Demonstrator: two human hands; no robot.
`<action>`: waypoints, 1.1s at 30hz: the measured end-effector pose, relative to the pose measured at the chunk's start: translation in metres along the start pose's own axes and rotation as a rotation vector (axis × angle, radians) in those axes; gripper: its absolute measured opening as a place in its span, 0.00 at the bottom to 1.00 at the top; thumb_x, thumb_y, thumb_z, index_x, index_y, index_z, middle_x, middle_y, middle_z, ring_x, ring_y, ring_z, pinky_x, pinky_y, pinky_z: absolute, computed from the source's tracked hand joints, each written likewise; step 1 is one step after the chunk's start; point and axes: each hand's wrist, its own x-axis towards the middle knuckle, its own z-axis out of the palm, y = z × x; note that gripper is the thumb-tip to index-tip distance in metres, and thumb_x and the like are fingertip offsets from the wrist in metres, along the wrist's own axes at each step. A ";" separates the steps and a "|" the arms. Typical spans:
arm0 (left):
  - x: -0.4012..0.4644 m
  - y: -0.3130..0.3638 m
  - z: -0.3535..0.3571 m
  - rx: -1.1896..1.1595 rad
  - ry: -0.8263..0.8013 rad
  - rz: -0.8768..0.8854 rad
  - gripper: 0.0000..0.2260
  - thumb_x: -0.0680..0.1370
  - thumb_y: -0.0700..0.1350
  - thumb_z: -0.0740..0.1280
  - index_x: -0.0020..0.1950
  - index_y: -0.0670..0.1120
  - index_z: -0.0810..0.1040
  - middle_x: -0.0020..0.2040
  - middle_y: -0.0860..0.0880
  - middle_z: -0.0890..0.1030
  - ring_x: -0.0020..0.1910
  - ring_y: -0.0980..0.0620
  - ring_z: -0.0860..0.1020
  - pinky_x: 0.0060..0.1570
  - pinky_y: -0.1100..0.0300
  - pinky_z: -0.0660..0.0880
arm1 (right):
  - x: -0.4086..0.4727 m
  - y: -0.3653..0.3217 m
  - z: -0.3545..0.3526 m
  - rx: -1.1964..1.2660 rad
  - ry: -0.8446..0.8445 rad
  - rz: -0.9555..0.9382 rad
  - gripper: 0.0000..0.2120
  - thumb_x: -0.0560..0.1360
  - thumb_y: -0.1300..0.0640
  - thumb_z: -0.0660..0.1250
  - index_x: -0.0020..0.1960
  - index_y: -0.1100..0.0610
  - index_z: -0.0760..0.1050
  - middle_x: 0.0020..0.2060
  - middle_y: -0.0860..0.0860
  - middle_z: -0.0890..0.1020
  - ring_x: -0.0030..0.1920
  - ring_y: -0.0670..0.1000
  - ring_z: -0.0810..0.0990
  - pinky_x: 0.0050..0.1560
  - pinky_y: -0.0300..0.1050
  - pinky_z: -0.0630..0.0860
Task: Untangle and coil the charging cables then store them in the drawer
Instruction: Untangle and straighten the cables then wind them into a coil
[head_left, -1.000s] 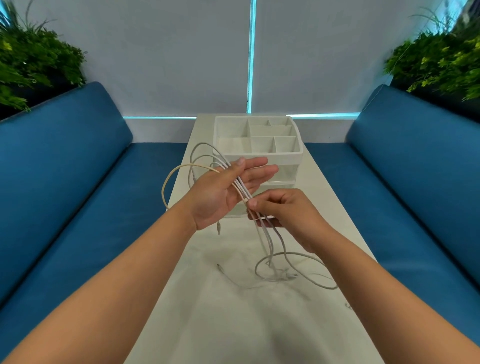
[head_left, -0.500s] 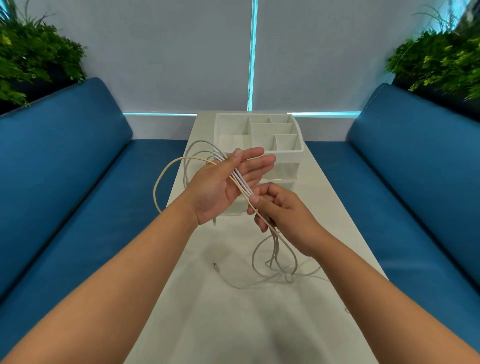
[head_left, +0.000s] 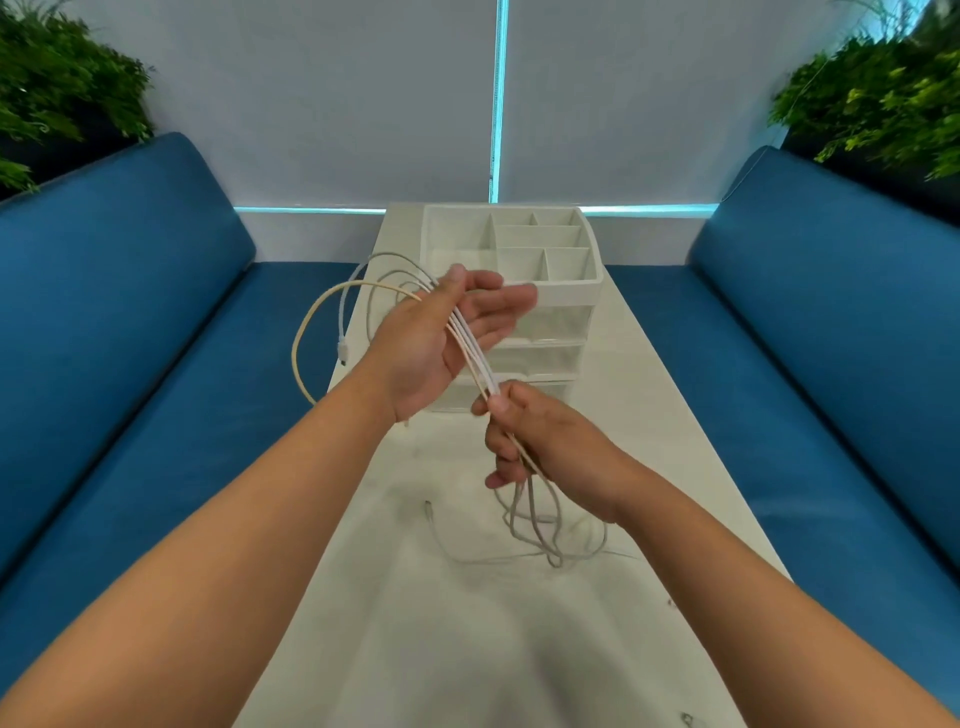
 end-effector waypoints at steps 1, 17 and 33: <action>0.001 0.003 -0.001 -0.041 0.016 0.010 0.17 0.86 0.48 0.49 0.55 0.40 0.73 0.55 0.39 0.84 0.61 0.42 0.80 0.62 0.52 0.76 | -0.001 0.003 -0.001 -0.070 -0.010 0.002 0.11 0.83 0.52 0.55 0.52 0.57 0.73 0.29 0.47 0.69 0.27 0.46 0.68 0.50 0.52 0.79; 0.000 0.022 -0.010 -0.215 0.121 0.084 0.16 0.86 0.47 0.49 0.51 0.42 0.73 0.43 0.44 0.86 0.50 0.45 0.84 0.50 0.52 0.81 | -0.004 0.029 -0.017 -0.013 0.090 0.054 0.22 0.76 0.39 0.58 0.38 0.57 0.76 0.24 0.48 0.63 0.26 0.48 0.68 0.43 0.40 0.75; 0.004 0.029 -0.016 -0.252 0.158 0.108 0.15 0.86 0.47 0.50 0.51 0.42 0.74 0.43 0.45 0.85 0.48 0.46 0.85 0.49 0.53 0.81 | -0.010 0.039 -0.033 -0.007 -0.012 0.152 0.17 0.79 0.45 0.59 0.43 0.56 0.78 0.28 0.49 0.68 0.29 0.47 0.63 0.35 0.38 0.64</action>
